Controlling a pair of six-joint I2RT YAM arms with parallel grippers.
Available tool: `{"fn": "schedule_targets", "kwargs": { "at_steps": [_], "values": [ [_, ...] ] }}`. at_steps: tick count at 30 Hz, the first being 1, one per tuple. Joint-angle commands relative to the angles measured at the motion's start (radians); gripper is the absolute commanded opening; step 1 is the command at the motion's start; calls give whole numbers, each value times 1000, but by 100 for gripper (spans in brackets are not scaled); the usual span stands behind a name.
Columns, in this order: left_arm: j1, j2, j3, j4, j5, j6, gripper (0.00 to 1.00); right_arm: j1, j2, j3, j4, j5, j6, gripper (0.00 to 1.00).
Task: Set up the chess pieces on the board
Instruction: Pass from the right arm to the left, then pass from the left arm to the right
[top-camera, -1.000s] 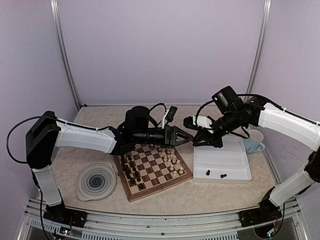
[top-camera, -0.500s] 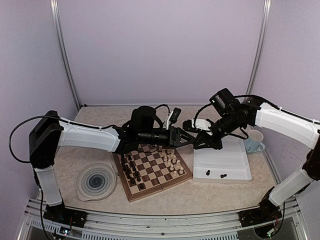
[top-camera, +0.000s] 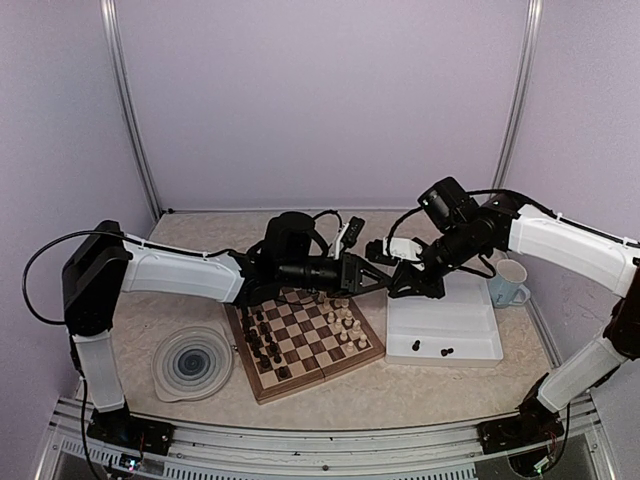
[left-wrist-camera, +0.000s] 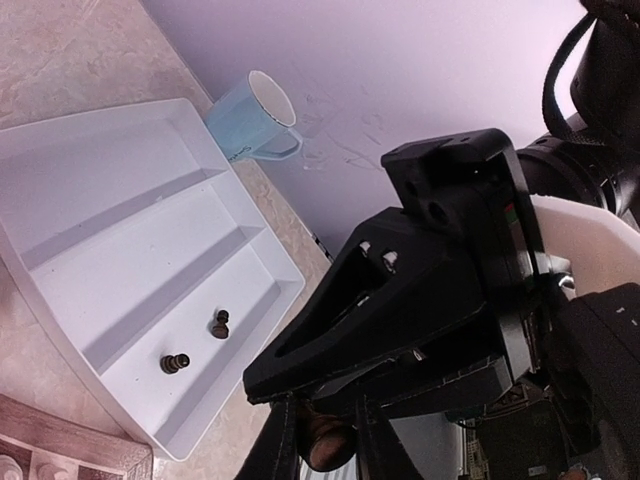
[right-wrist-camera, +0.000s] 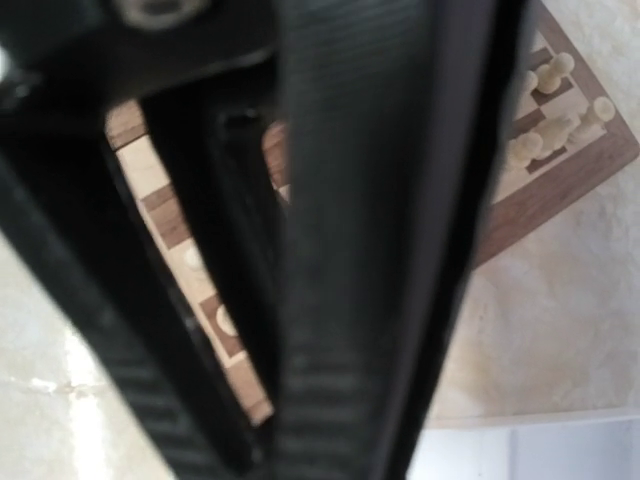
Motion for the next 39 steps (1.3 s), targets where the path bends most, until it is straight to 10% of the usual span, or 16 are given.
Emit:
{"fn": "schedule_targets", "kwargs": {
  "at_steps": [1, 9, 24, 39],
  "values": [
    [31, 2, -45, 35, 24, -31, 16, -12, -30, 38, 12, -4, 10, 16],
    [66, -64, -168, 408, 74, -104, 13, -142, -174, -5, 131, -186, 54, 56],
    [60, -51, -150, 747, 21, -142, 14, -351, 45, 52, 239, -1047, 478, 62],
    [37, 19, -90, 765, 23, -156, 14, -344, 55, -20, 422, -1099, 687, 57]
  ]
}}
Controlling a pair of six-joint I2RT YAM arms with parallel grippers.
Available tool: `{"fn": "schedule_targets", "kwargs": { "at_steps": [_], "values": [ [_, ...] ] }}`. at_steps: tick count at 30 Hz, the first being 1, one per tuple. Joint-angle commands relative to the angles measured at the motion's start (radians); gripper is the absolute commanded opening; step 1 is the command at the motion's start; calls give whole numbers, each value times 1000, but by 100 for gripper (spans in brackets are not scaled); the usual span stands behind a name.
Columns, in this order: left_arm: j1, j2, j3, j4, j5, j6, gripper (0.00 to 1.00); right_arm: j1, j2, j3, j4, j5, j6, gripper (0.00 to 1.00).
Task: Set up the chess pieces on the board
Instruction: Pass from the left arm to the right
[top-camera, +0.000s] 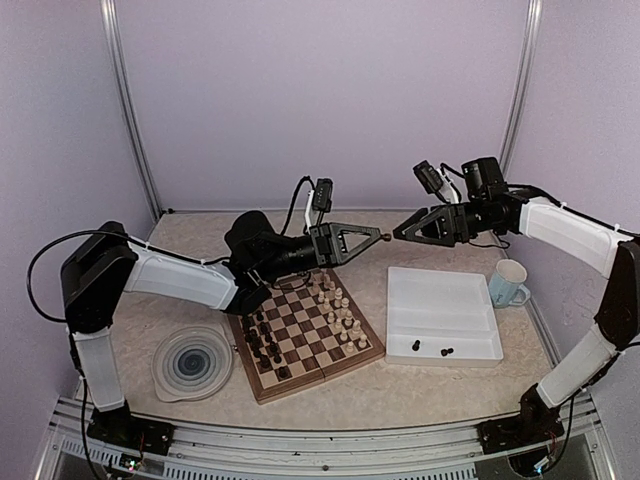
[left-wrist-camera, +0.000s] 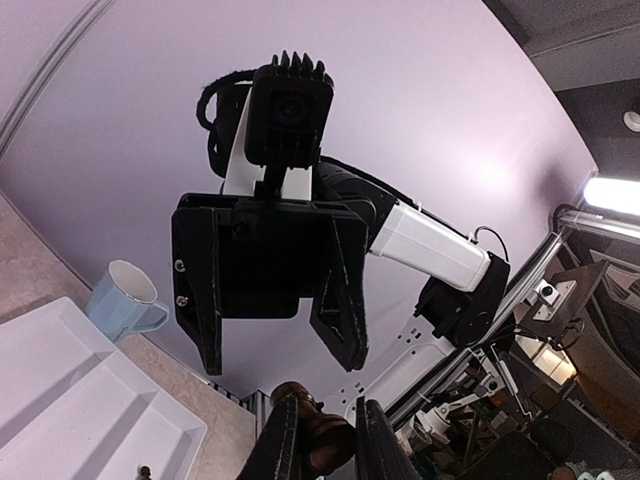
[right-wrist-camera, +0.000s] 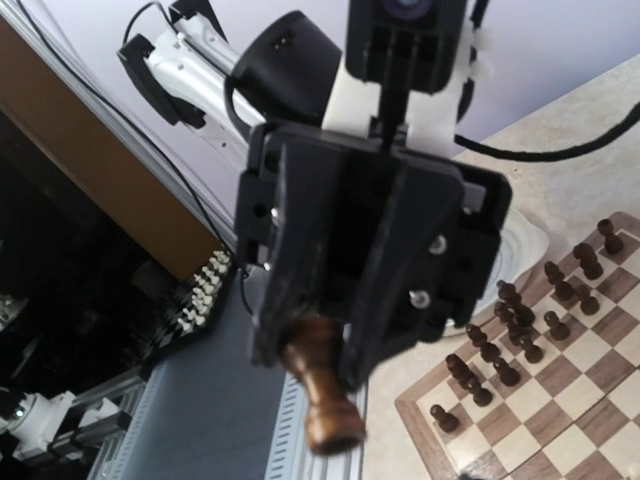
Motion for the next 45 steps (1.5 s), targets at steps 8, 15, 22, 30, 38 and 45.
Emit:
{"fn": "schedule_targets", "kwargs": {
  "at_steps": [8, 15, 22, 30, 38, 45],
  "values": [
    [-14, 53, 69, 55, -1, -17, 14, 13, 8, -19, 74, -4, 87, 49],
    [-18, 77, 96, 40, -2, -12, 14, 15, 8, -37, 152, -35, 154, 37],
    [-18, 96, 106, 49, -11, -11, 14, 18, 6, -47, 166, -40, 160, 37],
    [-18, 117, 118, 67, -27, -24, 14, 18, 0, -59, 190, -37, 180, 33],
    [-17, 140, 139, 85, -29, -47, 14, 19, 0, -63, 196, -18, 179, 32],
    [-17, 158, 151, 55, -38, -50, 14, 19, 2, -60, 201, -19, 177, 13]
  ]
}}
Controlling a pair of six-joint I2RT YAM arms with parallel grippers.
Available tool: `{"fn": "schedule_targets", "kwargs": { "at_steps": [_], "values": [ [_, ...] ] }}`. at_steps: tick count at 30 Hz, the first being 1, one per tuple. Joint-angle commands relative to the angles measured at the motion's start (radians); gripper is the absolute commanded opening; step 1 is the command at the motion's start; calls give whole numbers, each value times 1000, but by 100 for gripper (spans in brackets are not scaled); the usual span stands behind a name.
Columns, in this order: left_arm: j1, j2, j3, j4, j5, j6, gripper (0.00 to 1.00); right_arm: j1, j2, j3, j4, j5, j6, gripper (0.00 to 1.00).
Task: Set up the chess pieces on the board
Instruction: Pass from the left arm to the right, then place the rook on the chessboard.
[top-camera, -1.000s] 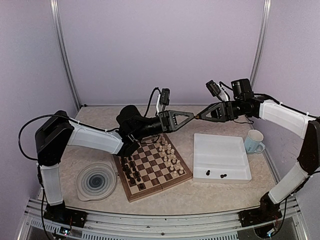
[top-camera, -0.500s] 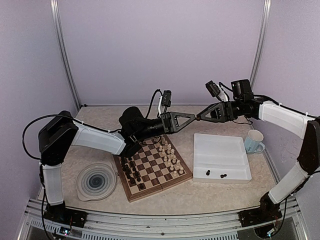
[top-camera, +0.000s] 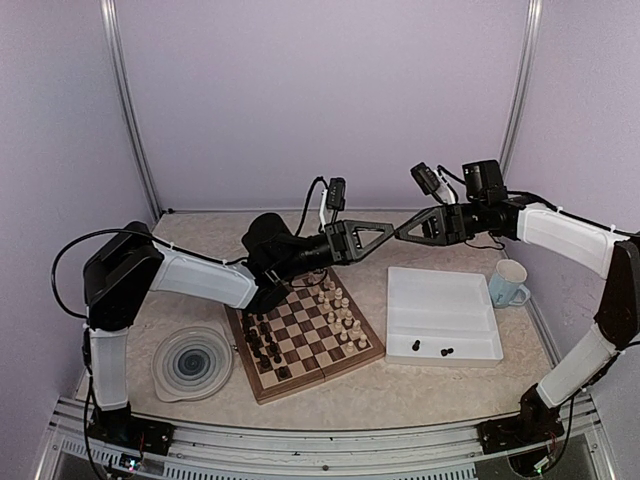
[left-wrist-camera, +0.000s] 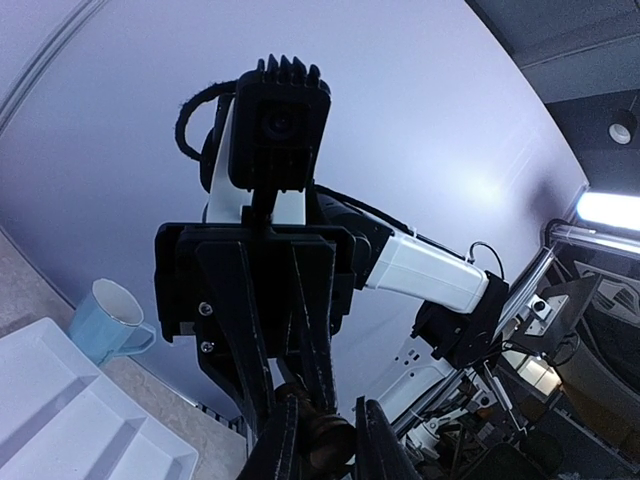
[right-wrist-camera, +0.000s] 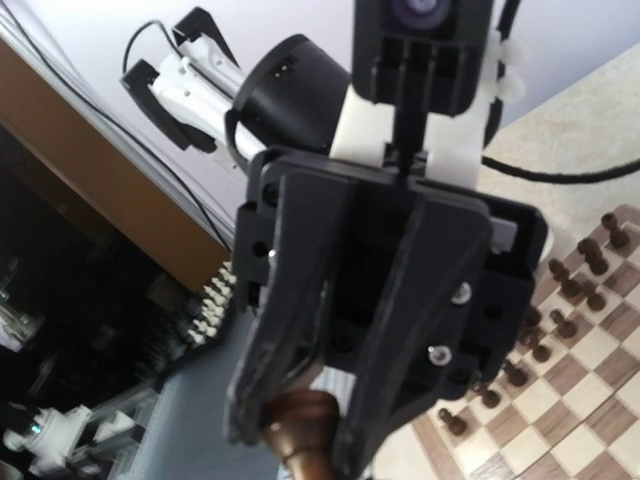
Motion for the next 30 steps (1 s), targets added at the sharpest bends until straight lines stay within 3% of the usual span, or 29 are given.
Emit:
{"fn": "schedule_targets", "kwargs": {
  "at_steps": [1, 3, 6, 10, 11, 12, 18, 22, 25, 30],
  "values": [
    [-3, 26, 26, -24, -23, 10, 14, 6, -1, -3, 15, -8, -9, 11],
    [-3, 15, 22, -79, -41, 41, 17, 7, 0, 27, -43, 27, -69, 9],
    [3, -37, -17, -204, -103, 144, 35, 8, 9, 117, -230, 147, -257, 6],
    [25, -220, -99, -420, -210, 331, 51, 48, 9, 213, -410, 377, -444, 4],
    [35, -257, -122, -469, -230, 364, 62, 68, 7, 227, -444, 433, -483, 4],
    [47, -306, -144, -516, -247, 396, 67, 94, 4, 238, -469, 489, -515, 4],
    [127, -599, -267, -874, -478, 566, 71, 305, 24, 325, -588, 859, -695, 3],
    [168, -769, -285, -1077, -648, 767, 73, 429, 80, 395, -676, 980, -792, 4],
    [190, -865, -337, -1131, -875, 849, 97, 528, 135, 413, -690, 1076, -836, 4],
    [217, -928, -386, -1157, -1114, 848, 99, 709, 271, 453, -732, 1229, -875, 3]
  ]
}}
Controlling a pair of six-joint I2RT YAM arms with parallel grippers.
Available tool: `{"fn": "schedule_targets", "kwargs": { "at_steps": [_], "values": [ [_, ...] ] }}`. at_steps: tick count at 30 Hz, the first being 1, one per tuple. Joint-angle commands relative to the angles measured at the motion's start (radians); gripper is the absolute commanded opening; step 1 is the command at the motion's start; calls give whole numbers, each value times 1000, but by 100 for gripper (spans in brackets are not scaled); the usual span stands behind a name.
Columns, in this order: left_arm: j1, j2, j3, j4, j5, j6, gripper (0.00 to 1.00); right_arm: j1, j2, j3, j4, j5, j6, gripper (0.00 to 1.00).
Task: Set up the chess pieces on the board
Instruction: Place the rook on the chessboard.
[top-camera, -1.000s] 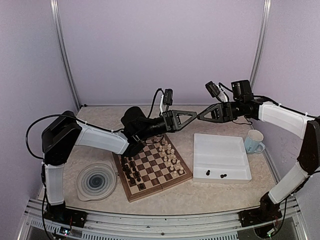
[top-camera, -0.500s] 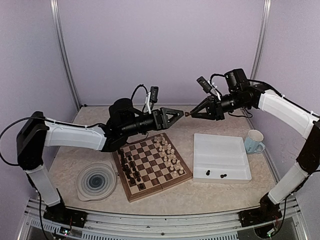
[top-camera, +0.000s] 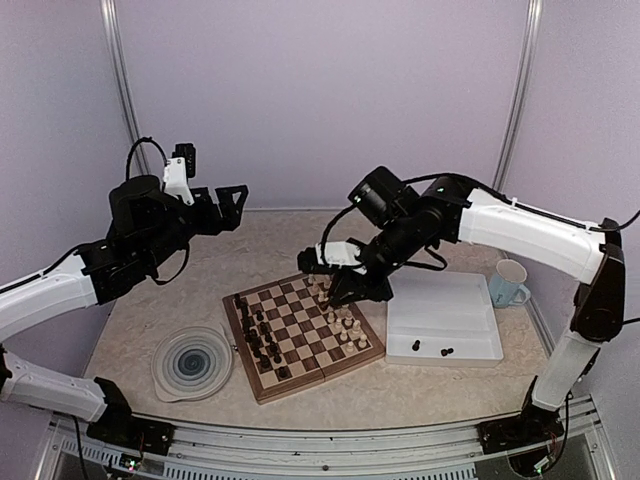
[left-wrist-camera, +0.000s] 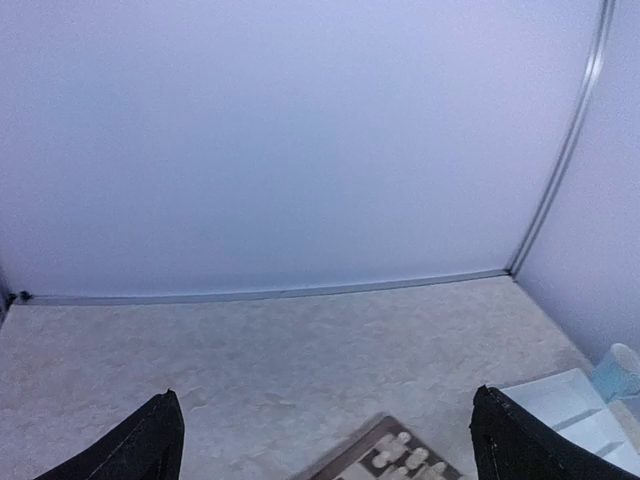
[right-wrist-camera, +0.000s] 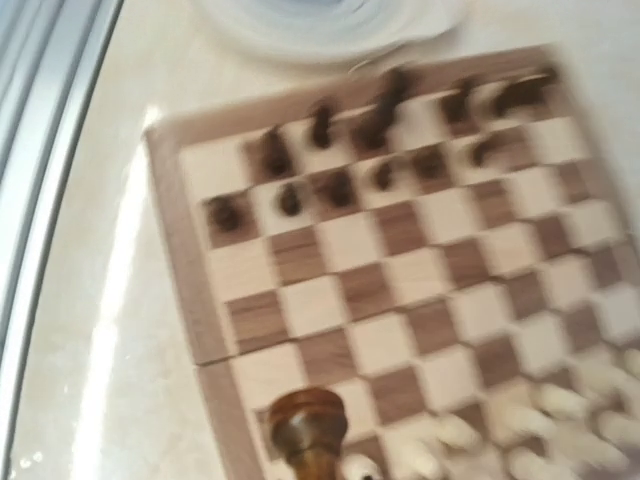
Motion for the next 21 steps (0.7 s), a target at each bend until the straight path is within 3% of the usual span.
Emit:
{"fn": "schedule_targets", "kwargs": {
  "at_steps": [1, 8, 21],
  "values": [
    [16, -24, -38, -118, -285, 48, 99, 145, 125, 36, -96, 189, -80, 3],
    [21, -39, -38, -132, -243, 55, 99, 249, 290, 61, -135, 310, -77, 3],
    [22, -23, -31, -133, -157, 40, 99, 266, 418, 125, -142, 411, -52, 3]
  ]
}}
